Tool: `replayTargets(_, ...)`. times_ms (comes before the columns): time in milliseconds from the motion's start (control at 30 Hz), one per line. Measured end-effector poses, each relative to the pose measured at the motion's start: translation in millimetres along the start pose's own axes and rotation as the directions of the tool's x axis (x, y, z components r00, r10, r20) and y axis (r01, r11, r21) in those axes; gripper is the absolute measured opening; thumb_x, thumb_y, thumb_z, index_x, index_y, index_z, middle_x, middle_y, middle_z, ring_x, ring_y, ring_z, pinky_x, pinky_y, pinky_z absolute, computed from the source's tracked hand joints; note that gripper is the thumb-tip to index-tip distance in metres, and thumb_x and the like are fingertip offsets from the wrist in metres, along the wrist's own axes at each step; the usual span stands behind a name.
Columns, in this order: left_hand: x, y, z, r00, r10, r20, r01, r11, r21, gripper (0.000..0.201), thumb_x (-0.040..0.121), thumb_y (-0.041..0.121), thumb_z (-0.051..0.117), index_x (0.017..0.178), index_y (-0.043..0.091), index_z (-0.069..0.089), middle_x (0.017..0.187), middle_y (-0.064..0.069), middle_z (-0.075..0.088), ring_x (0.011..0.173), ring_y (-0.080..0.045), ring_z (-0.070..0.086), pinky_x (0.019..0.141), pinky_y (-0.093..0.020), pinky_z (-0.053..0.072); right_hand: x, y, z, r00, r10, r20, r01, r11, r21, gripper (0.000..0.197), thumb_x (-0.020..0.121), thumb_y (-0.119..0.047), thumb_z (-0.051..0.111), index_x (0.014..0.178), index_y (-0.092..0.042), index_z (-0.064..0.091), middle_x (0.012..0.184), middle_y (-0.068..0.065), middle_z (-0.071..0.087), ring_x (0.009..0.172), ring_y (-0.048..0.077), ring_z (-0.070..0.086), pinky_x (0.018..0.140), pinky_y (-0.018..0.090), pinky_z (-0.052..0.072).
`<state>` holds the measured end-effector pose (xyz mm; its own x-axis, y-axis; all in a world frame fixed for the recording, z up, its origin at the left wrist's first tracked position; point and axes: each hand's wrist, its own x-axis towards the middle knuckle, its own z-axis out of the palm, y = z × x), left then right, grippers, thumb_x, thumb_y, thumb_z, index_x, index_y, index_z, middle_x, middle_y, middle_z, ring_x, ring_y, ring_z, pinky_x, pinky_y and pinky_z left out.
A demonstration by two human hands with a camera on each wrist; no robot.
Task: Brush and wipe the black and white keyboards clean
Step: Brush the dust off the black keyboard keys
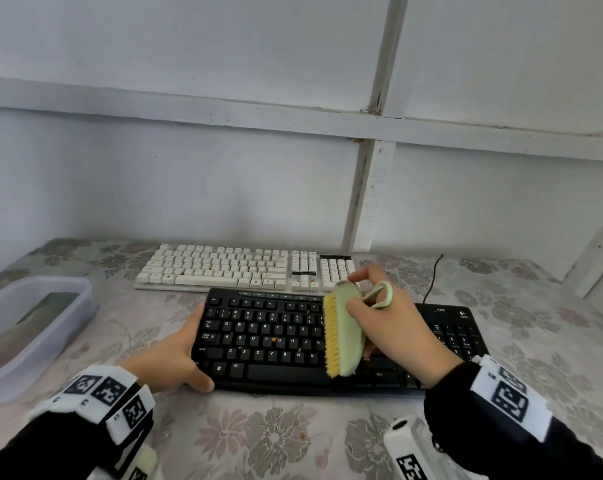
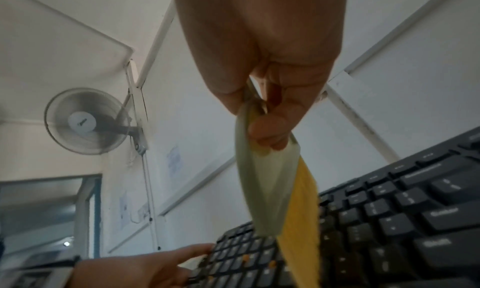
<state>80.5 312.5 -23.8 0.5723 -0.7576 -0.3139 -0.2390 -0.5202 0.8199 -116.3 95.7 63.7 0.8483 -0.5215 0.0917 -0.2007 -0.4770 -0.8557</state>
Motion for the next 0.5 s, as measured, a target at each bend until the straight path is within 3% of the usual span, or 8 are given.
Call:
replayTargets(233, -0.1, -0.9, -0.4, 1.0, -0.003, 0.009, 0.003, 1.0, 0.007, 0.125, 0.063, -0.009, 0.075, 0.142, 0.047, -0.005, 0.123, 0.029, 0.041, 0.112, 0.002, 0.046, 0.082, -0.011, 0.038, -15.9, 2.5, 3.0, 0.979, 0.064, 0.195, -0.056, 0.997, -0.046, 0.01, 0.087, -0.012, 0.051, 0.096, -0.017, 0.052, 0.072, 0.006, 0.054, 0.044, 0.017, 0.049, 0.037, 0.025, 0.044)
replayTargets(367, -0.5, -0.7, -0.8, 1.0, 0.006, 0.006, -0.006, 1.0, 0.006, 0.122, 0.064, -0.009, 0.074, 0.137, 0.051, -0.004, 0.12, 0.031, 0.04, 0.107, 0.007, 0.046, 0.079, -0.01, 0.038, -8.5, -6.0, 1.4, 0.997, 0.024, 0.068, -0.028, 0.998, 0.057, 0.012, 0.09, -0.01, 0.051, 0.099, -0.018, 0.052, 0.075, 0.007, 0.06, 0.049, 0.023, 0.055, 0.038, 0.029, 0.048)
replayTargets(500, -0.5, -1.3, -0.6, 1.0, -0.002, 0.015, 0.002, 1.0, -0.003, 0.126, 0.063, -0.009, 0.074, 0.141, 0.048, -0.006, 0.122, 0.03, 0.04, 0.11, 0.002, 0.047, 0.083, -0.012, 0.038, 5.8, -7.8, 8.9, 0.999, -0.027, -0.038, 0.03, 0.996, 0.08, 0.018, 0.092, -0.01, 0.048, 0.107, -0.021, 0.047, 0.085, 0.012, 0.066, 0.055, 0.016, 0.061, 0.043, 0.028, 0.051)
